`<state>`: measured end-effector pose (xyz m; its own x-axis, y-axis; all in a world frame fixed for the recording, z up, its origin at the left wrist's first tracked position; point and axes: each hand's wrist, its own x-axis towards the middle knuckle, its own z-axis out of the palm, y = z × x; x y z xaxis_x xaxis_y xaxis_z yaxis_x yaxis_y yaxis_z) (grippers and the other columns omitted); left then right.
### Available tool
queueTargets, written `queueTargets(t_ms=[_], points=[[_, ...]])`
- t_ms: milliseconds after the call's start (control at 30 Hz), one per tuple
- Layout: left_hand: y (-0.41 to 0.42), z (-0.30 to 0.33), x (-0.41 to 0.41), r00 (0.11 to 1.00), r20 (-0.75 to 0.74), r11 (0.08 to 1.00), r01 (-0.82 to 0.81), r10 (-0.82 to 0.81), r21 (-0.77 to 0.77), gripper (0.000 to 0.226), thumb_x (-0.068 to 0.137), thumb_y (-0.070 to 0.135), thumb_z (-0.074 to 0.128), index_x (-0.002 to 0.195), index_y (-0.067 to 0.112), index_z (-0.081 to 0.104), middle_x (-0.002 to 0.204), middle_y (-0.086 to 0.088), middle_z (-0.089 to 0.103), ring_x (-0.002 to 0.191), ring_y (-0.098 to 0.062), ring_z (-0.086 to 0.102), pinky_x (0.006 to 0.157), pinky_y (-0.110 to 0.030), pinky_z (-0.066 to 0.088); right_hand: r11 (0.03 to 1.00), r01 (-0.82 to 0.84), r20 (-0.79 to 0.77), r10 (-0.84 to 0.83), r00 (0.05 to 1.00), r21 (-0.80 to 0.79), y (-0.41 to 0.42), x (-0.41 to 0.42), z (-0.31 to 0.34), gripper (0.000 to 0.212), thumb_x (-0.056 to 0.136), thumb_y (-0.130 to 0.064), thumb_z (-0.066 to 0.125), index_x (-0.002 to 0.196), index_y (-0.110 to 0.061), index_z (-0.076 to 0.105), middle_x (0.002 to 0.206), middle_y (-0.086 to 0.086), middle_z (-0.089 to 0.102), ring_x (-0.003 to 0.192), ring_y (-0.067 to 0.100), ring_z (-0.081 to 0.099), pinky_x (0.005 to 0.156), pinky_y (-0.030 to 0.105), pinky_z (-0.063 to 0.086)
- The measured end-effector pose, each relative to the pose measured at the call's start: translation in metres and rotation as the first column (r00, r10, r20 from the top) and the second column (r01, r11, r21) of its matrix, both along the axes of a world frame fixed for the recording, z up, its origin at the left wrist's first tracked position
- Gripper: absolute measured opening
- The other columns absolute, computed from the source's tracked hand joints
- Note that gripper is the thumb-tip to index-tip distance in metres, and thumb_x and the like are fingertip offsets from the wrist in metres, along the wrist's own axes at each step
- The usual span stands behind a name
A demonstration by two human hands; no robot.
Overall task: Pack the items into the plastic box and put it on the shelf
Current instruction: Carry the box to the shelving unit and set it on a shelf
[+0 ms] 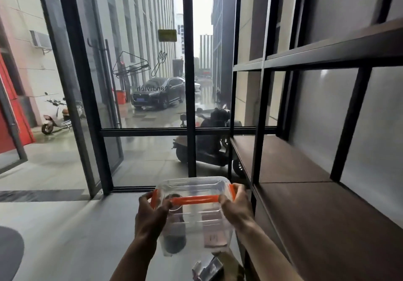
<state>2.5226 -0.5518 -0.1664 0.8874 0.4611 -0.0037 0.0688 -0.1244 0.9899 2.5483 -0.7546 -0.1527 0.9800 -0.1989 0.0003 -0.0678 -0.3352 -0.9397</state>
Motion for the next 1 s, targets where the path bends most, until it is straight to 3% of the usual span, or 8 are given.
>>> queueTargets(t_ms=[200,400,500,733,867,900,967,1000], points=[[-0.038,0.015,0.133,0.991,0.036,0.991,0.126,-0.127,0.035,0.075,0.076,0.038,0.083,0.137,0.012,0.047,0.127,-0.010,0.060,0.107,-0.027,0.057,0.088,-0.041,0.050,0.992,0.108,-0.016,-0.107,0.994,0.061,-0.042,0.104,0.013,0.044,0.092,-0.034,0.061,0.130,-0.023,0.042,0.097,0.000,0.062,0.092,0.027,0.066,0.089,0.053,0.057],[-0.130,0.005,0.247,0.909,0.029,0.908,0.415,-0.417,0.057,0.039,0.077,0.032,0.082,0.105,0.018,0.059,0.097,-0.005,0.067,0.092,-0.029,0.066,0.072,-0.042,0.056,0.938,0.346,-0.038,-0.345,0.938,0.022,-0.130,0.158,0.003,0.049,0.092,-0.038,0.061,0.135,-0.025,0.041,0.118,0.008,0.064,0.100,0.030,0.067,0.087,0.050,0.058],[-0.194,-0.005,0.295,0.807,-0.001,0.807,0.590,-0.590,0.029,0.046,0.077,0.030,0.082,0.114,0.013,0.060,0.101,-0.012,0.070,0.095,-0.030,0.068,0.085,-0.053,0.057,0.859,0.512,-0.053,-0.511,0.858,0.011,-0.184,0.167,0.000,0.046,0.092,-0.035,0.060,0.133,-0.026,0.042,0.118,0.004,0.062,0.098,0.025,0.065,0.081,0.044,0.059],[-0.352,-0.015,0.343,0.518,-0.014,0.518,0.855,-0.855,0.019,0.059,0.070,0.038,0.085,0.119,0.026,0.053,0.107,0.000,0.069,0.095,-0.019,0.067,0.086,-0.042,0.055,0.505,0.862,-0.068,-0.860,0.506,0.027,-0.282,0.143,-0.009,0.051,0.095,-0.022,0.060,0.137,-0.004,0.037,0.126,0.015,0.055,0.116,0.034,0.058,0.091,0.039,0.048],[-0.428,-0.029,0.321,0.308,-0.034,0.307,0.951,-0.951,0.028,0.075,0.061,0.049,0.084,0.123,0.020,0.056,0.108,-0.002,0.070,0.095,-0.024,0.069,0.071,-0.037,0.055,0.300,0.953,-0.093,-0.949,0.302,0.035,-0.301,0.088,-0.009,0.031,0.098,-0.014,0.054,0.122,-0.002,0.038,0.099,0.008,0.047,0.075,0.016,0.050,0.063,0.026,0.041],[-0.442,-0.032,0.318,0.224,-0.050,0.222,0.974,-0.973,0.038,0.074,0.062,0.049,0.084,0.124,0.016,0.058,0.108,-0.005,0.072,0.094,-0.024,0.071,0.067,-0.035,0.054,0.253,0.968,-0.112,-0.962,0.250,-0.006,-0.304,0.077,-0.010,0.029,0.098,-0.016,0.056,0.119,-0.002,0.041,0.091,0.005,0.047,0.068,0.012,0.048,0.055,0.024,0.038],[-0.496,-0.056,0.256,-0.072,-0.145,-0.084,0.994,-0.987,0.075,0.065,0.068,0.046,0.081,0.121,0.012,0.063,0.101,-0.007,0.075,0.085,-0.023,0.074,0.062,-0.033,0.054,-0.022,0.995,-0.110,-0.993,-0.033,-0.099,-0.303,0.004,-0.027,0.028,0.095,-0.025,0.060,0.110,-0.003,0.049,0.079,-0.001,0.048,0.061,0.008,0.047,0.044,0.016,0.037],[-0.493,-0.055,0.253,-0.096,-0.151,-0.109,0.991,-0.984,0.082,0.061,0.069,0.044,0.079,0.118,0.011,0.065,0.099,-0.009,0.076,0.081,-0.023,0.075,0.064,-0.037,0.057,-0.042,0.988,-0.077,-0.996,-0.054,-0.147,-0.304,-0.005,-0.033,0.025,0.094,-0.027,0.062,0.103,-0.007,0.050,0.075,-0.003,0.048,0.058,0.006,0.046,0.039,0.012,0.037]])
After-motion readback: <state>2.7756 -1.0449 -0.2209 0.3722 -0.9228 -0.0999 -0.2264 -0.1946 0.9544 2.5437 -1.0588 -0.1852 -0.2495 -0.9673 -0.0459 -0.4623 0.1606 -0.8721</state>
